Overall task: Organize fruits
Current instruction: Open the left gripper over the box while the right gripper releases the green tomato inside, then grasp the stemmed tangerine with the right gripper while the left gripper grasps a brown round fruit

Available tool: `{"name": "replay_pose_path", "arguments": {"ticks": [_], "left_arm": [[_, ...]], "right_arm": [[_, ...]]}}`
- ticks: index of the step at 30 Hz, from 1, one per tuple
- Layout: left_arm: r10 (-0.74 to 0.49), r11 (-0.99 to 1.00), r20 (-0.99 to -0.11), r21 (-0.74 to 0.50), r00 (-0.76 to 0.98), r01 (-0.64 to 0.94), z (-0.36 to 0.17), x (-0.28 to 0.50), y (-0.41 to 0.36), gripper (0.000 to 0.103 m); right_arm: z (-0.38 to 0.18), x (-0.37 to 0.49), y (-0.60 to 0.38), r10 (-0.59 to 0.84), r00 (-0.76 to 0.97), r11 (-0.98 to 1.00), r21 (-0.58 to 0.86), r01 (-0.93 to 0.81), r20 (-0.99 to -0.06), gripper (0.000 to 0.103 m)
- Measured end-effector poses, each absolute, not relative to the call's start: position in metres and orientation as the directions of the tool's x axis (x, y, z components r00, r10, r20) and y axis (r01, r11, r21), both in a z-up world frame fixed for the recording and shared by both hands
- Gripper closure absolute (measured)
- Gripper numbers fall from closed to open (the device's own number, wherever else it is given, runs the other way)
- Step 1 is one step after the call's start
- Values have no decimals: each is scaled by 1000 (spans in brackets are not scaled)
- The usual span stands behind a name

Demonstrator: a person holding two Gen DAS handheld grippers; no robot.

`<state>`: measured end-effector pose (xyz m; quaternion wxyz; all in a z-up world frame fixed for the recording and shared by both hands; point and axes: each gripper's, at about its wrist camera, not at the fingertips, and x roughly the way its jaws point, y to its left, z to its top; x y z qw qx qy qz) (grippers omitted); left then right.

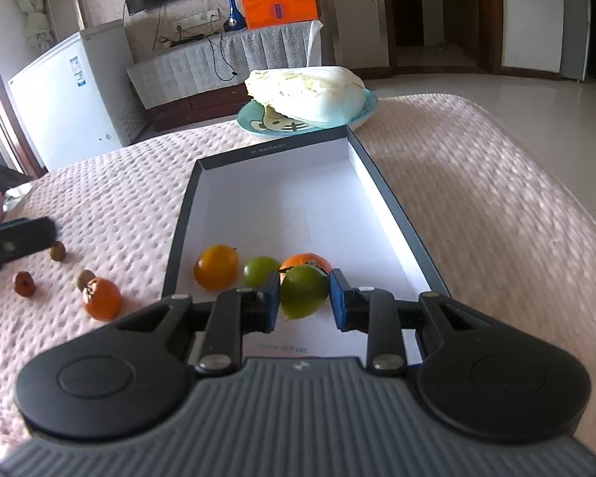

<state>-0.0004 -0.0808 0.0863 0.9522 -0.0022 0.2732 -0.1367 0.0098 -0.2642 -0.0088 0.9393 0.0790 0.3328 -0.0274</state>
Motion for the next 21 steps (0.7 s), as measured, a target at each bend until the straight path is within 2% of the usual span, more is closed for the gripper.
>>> {"name": "replay_pose_path", "arguments": {"ticks": [7,8,9,10,16,21], "left_arm": [[-195,980,-515,-72,835,185,99,-34,-31,52],[-183,983,-518,-73,835,171,100,-39,-23,52],[-172,985,-521,-74,836,157,100,-45,-16,52],[-159,987,-524,-74,837,141,100,-51,-9,52],[-78,996,-548,-68,833,49,93,-58,19,52],[-35,998,-575,-64,818,-2,85,-50,33,52]], "right_arm": [[-8,13,-262,3,779,982,151,118,-627,72],[-6,12,-260,10,787,981,159,113,-617,64],[-4,11,-259,11,794,981,162,110,-608,51],[-2,10,-257,11,803,981,163,107,-596,47],[9,5,-246,49,834,979,191,69,-550,46],[20,-3,-224,172,861,971,229,-67,-478,46]]}}
